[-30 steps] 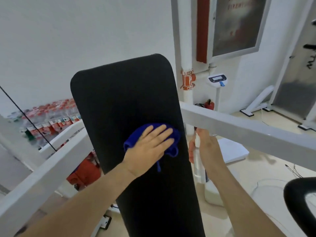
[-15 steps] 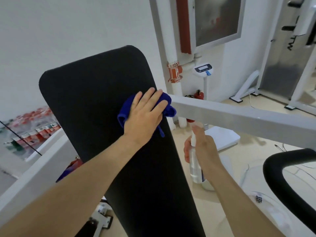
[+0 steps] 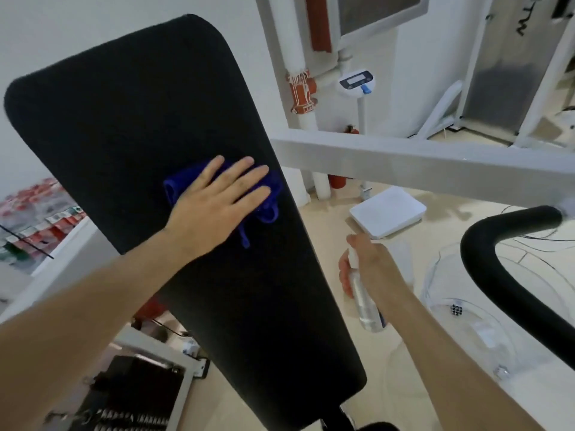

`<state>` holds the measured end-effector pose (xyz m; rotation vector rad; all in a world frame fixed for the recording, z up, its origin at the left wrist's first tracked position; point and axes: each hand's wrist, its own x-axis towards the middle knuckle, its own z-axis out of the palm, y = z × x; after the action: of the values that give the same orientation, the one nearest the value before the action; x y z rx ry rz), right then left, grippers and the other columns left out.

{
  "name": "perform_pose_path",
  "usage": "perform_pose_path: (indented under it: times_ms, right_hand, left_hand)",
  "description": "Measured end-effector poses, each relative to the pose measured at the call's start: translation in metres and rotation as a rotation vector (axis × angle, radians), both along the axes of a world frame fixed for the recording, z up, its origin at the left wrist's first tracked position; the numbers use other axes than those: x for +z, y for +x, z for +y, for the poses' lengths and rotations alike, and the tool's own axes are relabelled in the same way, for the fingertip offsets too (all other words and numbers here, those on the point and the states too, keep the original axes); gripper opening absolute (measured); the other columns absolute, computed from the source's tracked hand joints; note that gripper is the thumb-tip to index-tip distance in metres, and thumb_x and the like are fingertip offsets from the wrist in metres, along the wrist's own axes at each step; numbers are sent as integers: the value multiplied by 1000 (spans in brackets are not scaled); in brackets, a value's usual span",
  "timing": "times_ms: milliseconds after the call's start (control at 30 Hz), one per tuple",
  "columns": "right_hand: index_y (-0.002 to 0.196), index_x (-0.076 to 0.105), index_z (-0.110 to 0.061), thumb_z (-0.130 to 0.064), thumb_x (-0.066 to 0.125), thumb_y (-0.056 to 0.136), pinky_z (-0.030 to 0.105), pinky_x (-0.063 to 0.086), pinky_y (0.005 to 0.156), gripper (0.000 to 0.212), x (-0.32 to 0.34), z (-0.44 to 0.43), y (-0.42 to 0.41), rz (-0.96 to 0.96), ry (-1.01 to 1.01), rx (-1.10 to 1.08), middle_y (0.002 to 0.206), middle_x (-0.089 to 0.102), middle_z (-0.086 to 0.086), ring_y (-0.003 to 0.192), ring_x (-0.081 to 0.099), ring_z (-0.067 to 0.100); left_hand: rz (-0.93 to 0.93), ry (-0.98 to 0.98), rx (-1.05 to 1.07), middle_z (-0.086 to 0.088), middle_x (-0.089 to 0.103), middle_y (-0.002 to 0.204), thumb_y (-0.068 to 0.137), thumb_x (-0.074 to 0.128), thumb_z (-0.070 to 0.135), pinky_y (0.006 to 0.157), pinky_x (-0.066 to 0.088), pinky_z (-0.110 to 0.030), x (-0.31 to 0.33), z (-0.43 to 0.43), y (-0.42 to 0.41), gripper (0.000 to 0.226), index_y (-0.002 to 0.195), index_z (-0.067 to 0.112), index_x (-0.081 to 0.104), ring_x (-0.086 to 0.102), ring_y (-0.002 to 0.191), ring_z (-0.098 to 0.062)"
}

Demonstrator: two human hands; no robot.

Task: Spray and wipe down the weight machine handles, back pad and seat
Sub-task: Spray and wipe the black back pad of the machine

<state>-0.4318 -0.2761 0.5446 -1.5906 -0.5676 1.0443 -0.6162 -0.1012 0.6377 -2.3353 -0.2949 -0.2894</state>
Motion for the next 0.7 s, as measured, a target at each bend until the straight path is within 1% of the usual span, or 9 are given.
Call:
perform_pose_path:
  times_ms: [100, 167, 233, 333, 400, 467, 500, 600, 700]
  right_hand:
    - [36, 45, -16, -49, 38, 94, 26, 45, 55, 67, -8, 1, -7, -30, -54, 72, 45, 51, 7, 36, 50, 14]
    - [37, 45, -15, -48, 40, 93, 22, 47, 51, 65, -13, 2, -10, -37, -104, 58, 43, 51, 5, 36, 50, 13]
    - [39, 48, -12, -43, 43, 93, 25, 47, 52, 62, -21, 3, -9, -18, -71, 16, 44, 52, 8, 37, 50, 17]
    - [41, 51, -9, -35, 42, 95, 30, 45, 53, 60, -30, -2, -9, 9, 1, -10, 44, 52, 11, 36, 48, 20]
    - [37, 51, -12, -38, 41, 96, 32, 45, 58, 65, -33, -6, -9, 15, 25, 6, 44, 52, 10, 37, 49, 19]
    - [35, 50, -15, -44, 39, 96, 34, 46, 62, 69, -30, -7, -8, 8, 26, 27, 45, 53, 10, 40, 51, 20]
    - [34, 50, -15, -46, 40, 96, 33, 46, 62, 70, -26, -5, -9, 9, 13, 33, 46, 54, 10, 40, 52, 20]
    - [36, 48, -17, -48, 40, 95, 30, 47, 62, 67, -6, 6, -26, -20, -7, 83, 50, 55, 9, 41, 53, 16]
    - [42, 49, -14, -46, 41, 96, 28, 47, 57, 64, 14, 20, -50, -22, 51, 180, 49, 54, 8, 41, 52, 15]
  left_hand:
    - [-193, -72, 75, -10, 42, 149, 77, 72, 2, 116, 13, -52, -11, -12, 16, 58, 130, 14, 54, 29, 141, -31]
    - [-155, -148, 71, -8, 41, 151, 71, 73, -2, 117, 6, -51, -42, -23, 26, 67, 132, 17, 54, 25, 142, -31]
    - [57, -203, 1, -5, 33, 155, 70, 73, -2, 116, -1, -51, -72, -36, 33, 77, 139, 21, 48, 15, 145, -31]
    - [551, -288, 6, -3, 0, 162, 84, 61, 3, 109, -18, -50, -121, -61, 32, 80, 151, 21, 23, -17, 146, -29]
    - [673, -270, -6, -5, -4, 162, 86, 58, 0, 108, -21, -50, -135, -64, 22, 78, 152, 19, 22, -23, 142, -27]
    - [619, -206, -61, -6, 4, 162, 86, 58, 1, 108, -22, -49, -127, -49, 5, 73, 150, 19, 27, -19, 142, -27]
    - [546, -154, -75, -7, 10, 161, 84, 61, 2, 110, -19, -49, -115, -40, -5, 73, 148, 19, 31, -13, 144, -27]
    - [232, 15, -6, -8, 29, 157, 82, 59, 5, 119, 9, -53, -57, -14, -42, 66, 144, 20, 41, 16, 146, -29]
    - [-109, 106, 138, -5, 34, 155, 91, 52, 8, 115, 21, -53, -4, 6, -77, 55, 143, 24, 42, 30, 143, -29]
